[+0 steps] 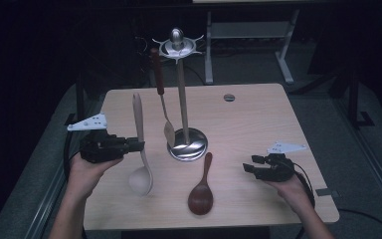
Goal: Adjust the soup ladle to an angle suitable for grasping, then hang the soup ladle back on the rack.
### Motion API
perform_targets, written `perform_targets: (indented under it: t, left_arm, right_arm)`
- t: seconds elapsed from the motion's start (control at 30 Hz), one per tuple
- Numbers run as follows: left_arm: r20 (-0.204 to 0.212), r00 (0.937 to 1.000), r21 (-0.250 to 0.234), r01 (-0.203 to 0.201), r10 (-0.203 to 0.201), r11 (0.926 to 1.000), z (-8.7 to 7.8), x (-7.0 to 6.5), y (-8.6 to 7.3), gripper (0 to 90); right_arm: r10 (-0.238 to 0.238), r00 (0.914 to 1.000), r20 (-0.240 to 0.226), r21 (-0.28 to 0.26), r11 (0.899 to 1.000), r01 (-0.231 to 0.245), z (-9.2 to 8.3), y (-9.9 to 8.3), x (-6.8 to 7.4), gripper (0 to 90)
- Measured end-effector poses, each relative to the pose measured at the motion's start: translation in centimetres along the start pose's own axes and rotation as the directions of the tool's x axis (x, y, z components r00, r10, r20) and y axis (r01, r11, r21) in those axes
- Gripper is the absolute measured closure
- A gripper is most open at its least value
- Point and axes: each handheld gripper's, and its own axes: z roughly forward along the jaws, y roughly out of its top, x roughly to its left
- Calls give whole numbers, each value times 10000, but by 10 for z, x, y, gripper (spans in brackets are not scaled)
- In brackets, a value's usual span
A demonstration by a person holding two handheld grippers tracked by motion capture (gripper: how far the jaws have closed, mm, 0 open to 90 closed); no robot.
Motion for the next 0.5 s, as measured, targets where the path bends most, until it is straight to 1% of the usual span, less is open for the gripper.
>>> perform_targets:
  t: [0.1,0.17,0.23,0.33,0.4,0.47,0.5]
  left_arm:
    - [17,10000,-129,-58,58,9999,5,-4,4,778]
    - [47,9999,-119,-143,144,9998,8,-5,7,778]
    - [59,9998,-118,-188,189,9998,12,-7,10,779]
    - [143,9994,-120,-308,310,9995,17,-10,16,778]
    - [241,9988,-178,-412,416,9990,21,-13,21,778]
    - [321,9983,-183,-486,492,9987,25,-16,24,778]
    - [345,9979,-170,-549,554,9983,27,-17,26,778]
  right_arm:
    - [9,9999,-163,-182,9998,-12,-2,6,4,487]
    - [-16,9996,-280,-345,9994,6,-3,11,5,489]
    - [57,9990,-445,-445,9990,-77,-4,16,7,523]
    - [-46,9985,-538,-573,9984,15,-5,24,12,535]
    - [-27,9979,-650,-652,9979,-16,-6,27,14,533]
    - [-55,9973,-730,-771,9970,-2,-7,32,16,510]
    - [15,9968,-801,-793,9968,-79,-8,33,17,507]
